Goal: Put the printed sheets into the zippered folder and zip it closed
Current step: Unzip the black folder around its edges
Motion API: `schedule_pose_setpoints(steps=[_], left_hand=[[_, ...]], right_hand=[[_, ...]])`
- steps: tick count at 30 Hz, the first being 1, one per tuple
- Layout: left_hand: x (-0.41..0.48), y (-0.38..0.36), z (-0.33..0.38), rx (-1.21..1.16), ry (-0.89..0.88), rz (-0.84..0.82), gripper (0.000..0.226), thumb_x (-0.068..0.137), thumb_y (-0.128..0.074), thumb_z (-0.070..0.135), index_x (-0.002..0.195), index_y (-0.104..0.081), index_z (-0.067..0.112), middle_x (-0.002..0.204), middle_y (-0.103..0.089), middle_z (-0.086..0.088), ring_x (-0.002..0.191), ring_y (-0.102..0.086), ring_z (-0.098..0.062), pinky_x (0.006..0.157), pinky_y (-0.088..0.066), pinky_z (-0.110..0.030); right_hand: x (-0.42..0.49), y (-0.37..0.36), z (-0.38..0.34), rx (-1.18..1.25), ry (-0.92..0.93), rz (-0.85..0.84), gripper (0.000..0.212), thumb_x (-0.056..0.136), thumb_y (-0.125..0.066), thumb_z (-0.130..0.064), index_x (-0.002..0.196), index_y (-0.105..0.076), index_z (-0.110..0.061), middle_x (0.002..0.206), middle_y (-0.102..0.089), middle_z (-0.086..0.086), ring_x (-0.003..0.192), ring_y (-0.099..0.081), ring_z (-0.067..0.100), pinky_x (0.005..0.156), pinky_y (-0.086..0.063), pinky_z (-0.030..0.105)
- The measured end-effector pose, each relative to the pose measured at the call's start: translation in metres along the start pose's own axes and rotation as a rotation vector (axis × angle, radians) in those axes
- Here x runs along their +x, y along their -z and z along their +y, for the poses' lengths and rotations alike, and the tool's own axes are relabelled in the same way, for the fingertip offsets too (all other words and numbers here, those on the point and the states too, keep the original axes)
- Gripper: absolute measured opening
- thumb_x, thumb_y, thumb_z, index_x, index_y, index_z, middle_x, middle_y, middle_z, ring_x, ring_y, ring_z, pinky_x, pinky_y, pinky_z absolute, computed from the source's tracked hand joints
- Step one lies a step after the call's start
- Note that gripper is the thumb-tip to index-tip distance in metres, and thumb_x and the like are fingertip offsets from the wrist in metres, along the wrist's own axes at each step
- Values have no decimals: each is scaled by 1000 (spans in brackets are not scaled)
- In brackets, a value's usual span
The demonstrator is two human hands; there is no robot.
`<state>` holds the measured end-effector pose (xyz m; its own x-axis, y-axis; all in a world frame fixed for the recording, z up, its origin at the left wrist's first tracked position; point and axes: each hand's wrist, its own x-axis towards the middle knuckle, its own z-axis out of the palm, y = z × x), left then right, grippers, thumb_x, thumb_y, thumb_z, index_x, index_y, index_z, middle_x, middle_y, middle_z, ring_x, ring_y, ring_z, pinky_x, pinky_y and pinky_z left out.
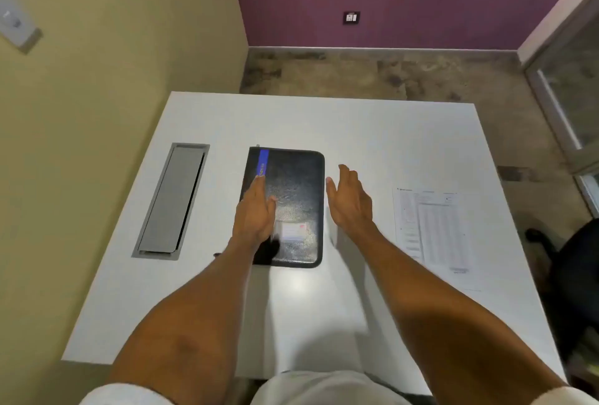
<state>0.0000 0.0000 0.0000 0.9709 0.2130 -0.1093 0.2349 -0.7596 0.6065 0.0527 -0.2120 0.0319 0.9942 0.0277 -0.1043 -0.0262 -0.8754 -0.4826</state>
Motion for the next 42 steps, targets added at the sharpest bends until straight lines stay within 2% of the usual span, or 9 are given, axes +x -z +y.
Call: schedule_pose_setpoints(steps=[3, 6, 11, 17, 22, 27, 30, 34, 42], left_hand=[[4, -8, -18, 35, 71, -21, 49, 105, -48, 28, 150, -38, 12, 155, -47, -10, 137, -48, -32, 111, -43, -46], [12, -21, -47, 79, 178, -114, 52, 104, -46, 31, 151, -39, 10, 159, -41, -14, 146, -38, -33, 119, -36, -49], [44, -31, -78, 94, 231, -156, 41, 97, -51, 34, 132, -47, 15, 136, -52, -8, 126, -49, -33, 105, -47, -51], [106, -29, -84, 216, 281, -221, 68, 101, -56, 38, 158, -29, 13, 166, -27, -12, 148, -30, -34, 111, -41, -55], [181, -29, -86, 204, 291, -227, 74, 99, -60, 38, 161, -25, 19, 169, -20, -10, 152, -24, -33, 113, -39, -56], [247, -33, -90, 207, 297, -264, 72, 97, -62, 40, 160, -30, 28, 163, -28, -10, 148, -28, -31, 108, -41, -53], [269, -39, -95, 204, 304, -303, 67, 96, -64, 41, 157, -37, 31, 149, -38, -13, 140, -36, -32, 103, -44, -49], [276, -43, -99, 158, 296, -255, 58, 95, -67, 39, 149, -51, 25, 138, -43, -13, 130, -49, -32, 99, -48, -47], [245, -40, -96, 162, 299, -210, 52, 96, -66, 36, 145, -52, 23, 134, -46, -12, 122, -54, -34, 96, -51, -48]], right_hand=[[3, -21, 3, 56, -77, -101, 48, 107, -36, -44, 143, -40, -13, 131, -54, 14, 116, -59, 36, 90, -50, 48], [12, -42, 9, 50, -123, -211, 49, 106, -35, -48, 142, -40, -14, 131, -54, 13, 118, -57, 36, 93, -47, 48], [42, -69, 12, 40, -148, -245, 57, 104, -42, -52, 146, -39, -13, 135, -53, 14, 122, -57, 37, 94, -48, 47], [103, -93, 14, 75, -208, -270, 60, 102, -48, -53, 146, -36, -14, 138, -49, 12, 124, -55, 35, 92, -46, 46], [159, -113, 12, 59, -215, -286, 73, 96, -57, -57, 151, -30, -17, 142, -45, 9, 129, -52, 32, 95, -48, 47], [204, -130, 13, -33, -219, -318, 88, 90, -66, -58, 156, -24, -16, 149, -39, 12, 134, -48, 32, 95, -50, 47], [217, -137, 14, -69, -186, -317, 79, 90, -70, -53, 150, -33, -17, 142, -41, 11, 129, -49, 31, 88, -52, 44], [224, -143, 14, -67, -175, -315, 66, 88, -73, -50, 139, -46, -18, 134, -43, 10, 123, -52, 31, 86, -54, 44], [205, -138, 15, -77, -152, -332, 63, 89, -71, -51, 137, -46, -19, 131, -43, 10, 119, -53, 29, 83, -54, 42]])
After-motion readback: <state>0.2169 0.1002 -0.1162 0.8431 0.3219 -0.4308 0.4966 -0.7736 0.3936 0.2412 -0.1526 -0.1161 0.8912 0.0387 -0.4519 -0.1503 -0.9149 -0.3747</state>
